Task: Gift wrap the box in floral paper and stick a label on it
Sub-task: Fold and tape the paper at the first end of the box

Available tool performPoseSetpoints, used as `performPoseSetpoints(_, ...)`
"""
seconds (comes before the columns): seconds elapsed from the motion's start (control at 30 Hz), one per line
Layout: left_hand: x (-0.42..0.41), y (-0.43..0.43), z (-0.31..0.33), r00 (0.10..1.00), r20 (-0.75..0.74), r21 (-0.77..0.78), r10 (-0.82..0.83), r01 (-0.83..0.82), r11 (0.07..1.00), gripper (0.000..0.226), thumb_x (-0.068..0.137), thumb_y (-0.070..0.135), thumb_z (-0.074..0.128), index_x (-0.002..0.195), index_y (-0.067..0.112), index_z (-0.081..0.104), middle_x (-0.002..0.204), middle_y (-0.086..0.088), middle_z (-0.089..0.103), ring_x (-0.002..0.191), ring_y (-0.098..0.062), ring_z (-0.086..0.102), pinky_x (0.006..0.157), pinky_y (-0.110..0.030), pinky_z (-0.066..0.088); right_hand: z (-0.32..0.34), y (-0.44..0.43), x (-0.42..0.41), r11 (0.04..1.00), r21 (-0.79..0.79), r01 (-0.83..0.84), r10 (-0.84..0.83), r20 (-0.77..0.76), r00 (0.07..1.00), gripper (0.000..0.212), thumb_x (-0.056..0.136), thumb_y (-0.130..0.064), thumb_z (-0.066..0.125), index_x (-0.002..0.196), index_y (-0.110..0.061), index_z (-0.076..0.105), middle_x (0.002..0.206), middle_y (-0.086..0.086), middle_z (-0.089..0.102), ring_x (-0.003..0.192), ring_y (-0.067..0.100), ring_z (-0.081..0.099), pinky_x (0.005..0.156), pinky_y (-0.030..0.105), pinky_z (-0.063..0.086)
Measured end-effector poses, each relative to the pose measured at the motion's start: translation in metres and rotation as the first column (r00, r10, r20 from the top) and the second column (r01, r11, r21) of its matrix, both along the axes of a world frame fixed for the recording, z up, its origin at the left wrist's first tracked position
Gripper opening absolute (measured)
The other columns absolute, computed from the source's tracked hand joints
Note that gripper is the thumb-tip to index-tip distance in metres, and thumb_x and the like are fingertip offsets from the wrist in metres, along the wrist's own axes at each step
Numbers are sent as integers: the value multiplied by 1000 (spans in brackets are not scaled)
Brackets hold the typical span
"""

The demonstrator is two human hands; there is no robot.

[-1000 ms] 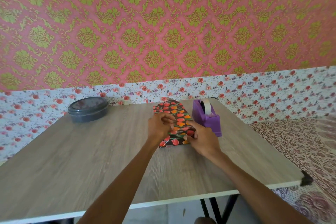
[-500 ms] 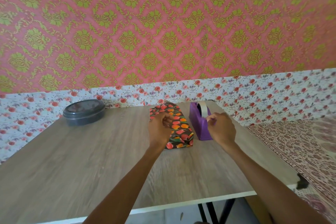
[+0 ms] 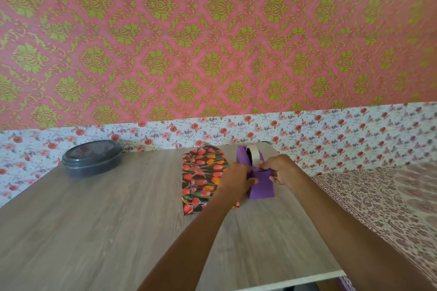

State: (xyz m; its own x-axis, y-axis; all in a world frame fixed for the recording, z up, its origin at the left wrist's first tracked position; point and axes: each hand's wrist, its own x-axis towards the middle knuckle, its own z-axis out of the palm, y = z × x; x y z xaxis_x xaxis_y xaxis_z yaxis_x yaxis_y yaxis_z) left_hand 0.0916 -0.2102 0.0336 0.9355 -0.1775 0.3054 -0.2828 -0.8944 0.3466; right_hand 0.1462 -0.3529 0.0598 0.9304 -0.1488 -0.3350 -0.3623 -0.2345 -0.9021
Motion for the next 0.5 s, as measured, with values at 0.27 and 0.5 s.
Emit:
performPoseSetpoints(0.27,21,-5,11,997,-71,13,-9,10,1000,38,86,34,72,97,-2,71,97,-19,69,91,-33,65,76,-40,52,3,-10,-10,924,375,71,-110,84,990,19,81,-11,78,83,-9,60,83,4,61,68,13,52,54,23,44)
performPoseSetpoints(0.5,21,-5,10,997,-71,26,2,0,1000,35,84,34,74,87,-1,71,84,-17,69,76,-29,63,65,-34,47,-28,-10,-17,993,-26,114,-106,214,971,24,74,-15,82,82,-4,63,61,6,47,46,18,39,37,21,28)
